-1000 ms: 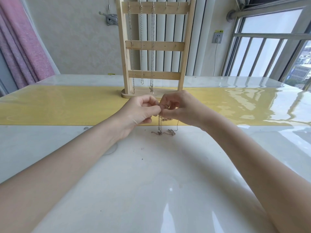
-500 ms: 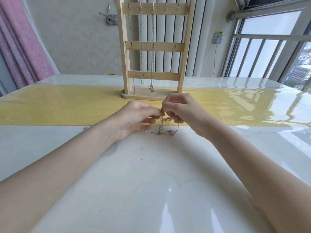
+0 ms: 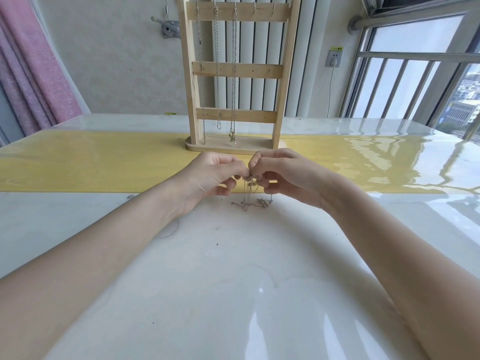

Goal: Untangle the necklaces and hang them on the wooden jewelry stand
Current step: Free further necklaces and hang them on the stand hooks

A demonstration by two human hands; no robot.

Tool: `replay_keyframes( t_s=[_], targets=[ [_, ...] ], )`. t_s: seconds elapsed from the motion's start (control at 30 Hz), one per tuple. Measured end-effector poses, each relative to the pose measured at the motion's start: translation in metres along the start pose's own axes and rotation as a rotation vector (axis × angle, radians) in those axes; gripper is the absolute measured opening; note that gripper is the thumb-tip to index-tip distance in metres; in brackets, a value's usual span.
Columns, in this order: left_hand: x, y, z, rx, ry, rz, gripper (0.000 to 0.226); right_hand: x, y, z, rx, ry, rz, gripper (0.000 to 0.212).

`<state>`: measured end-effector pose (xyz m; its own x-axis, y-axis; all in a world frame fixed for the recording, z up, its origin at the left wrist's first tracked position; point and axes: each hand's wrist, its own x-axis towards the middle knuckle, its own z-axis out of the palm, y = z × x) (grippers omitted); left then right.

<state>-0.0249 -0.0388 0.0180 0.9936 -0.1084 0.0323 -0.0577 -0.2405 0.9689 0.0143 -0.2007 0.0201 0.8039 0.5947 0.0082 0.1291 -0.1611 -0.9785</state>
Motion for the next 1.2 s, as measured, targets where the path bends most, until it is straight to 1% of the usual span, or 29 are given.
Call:
replay_keyframes(
  t_s=[0.07, 0.23, 0.33, 0.47, 0.57, 0.67, 0.73, 0.8, 0.87, 0.93, 1.03, 1.1, 1.13, 1.2],
  targets=[
    [0.001, -0.001, 0.001, 0.021, 0.029, 0.028, 0.024, 0.002, 0.002, 0.002, -0.005, 0.001, -0.009, 0.018],
    [0.000, -0.001, 0.003, 0.178, 0.046, 0.130, 0.025, 0.004, 0.006, 0.004, 0.038, 0.043, -0.036, 0.022],
    [-0.001, -0.001, 0.003, 0.241, 0.060, 0.174, 0.025, 0.004, 0.006, 0.004, -0.057, 0.051, -0.061, 0.023],
    [-0.001, 0.001, 0.000, 0.291, 0.120, 0.243, 0.020, 0.001, 0.000, 0.002, -0.232, 0.070, -0.088, 0.018],
    [-0.001, 0.002, 0.003, 0.256, 0.159, 0.235, 0.023, -0.002, -0.005, 0.003, -0.338, 0.105, -0.107, 0.011],
    [0.002, -0.002, 0.004, 0.195, 0.142, 0.195, 0.025, -0.003, -0.010, 0.005, -0.421, 0.143, -0.132, 0.013],
    [0.003, -0.004, 0.004, 0.183, 0.106, 0.167, 0.024, -0.003, -0.010, 0.005, -0.405, 0.159, -0.148, 0.016],
    [0.003, -0.003, 0.004, 0.255, 0.067, 0.172, 0.024, -0.003, -0.008, 0.005, -0.337, 0.138, -0.143, 0.020],
    [0.003, -0.002, 0.002, 0.428, 0.071, 0.271, 0.019, -0.001, -0.004, 0.005, -0.265, 0.128, -0.137, 0.024],
    [0.005, -0.003, -0.002, 0.605, 0.123, 0.437, 0.018, 0.001, -0.002, 0.006, -0.235, 0.133, -0.144, 0.027],
    [0.004, -0.007, -0.004, 0.760, 0.134, 0.580, 0.012, 0.002, -0.002, 0.007, -0.247, 0.098, -0.134, 0.026],
    [0.003, -0.008, -0.003, 0.755, 0.138, 0.601, 0.010, 0.002, -0.002, 0.006, -0.261, 0.065, -0.135, 0.027],
    [0.004, -0.008, -0.003, 0.705, 0.142, 0.588, 0.009, 0.003, -0.003, 0.005, -0.279, 0.057, -0.150, 0.029],
    [0.006, -0.007, -0.004, 0.567, 0.143, 0.493, 0.010, 0.003, -0.005, 0.004, -0.335, 0.045, -0.191, 0.033]
  ],
)
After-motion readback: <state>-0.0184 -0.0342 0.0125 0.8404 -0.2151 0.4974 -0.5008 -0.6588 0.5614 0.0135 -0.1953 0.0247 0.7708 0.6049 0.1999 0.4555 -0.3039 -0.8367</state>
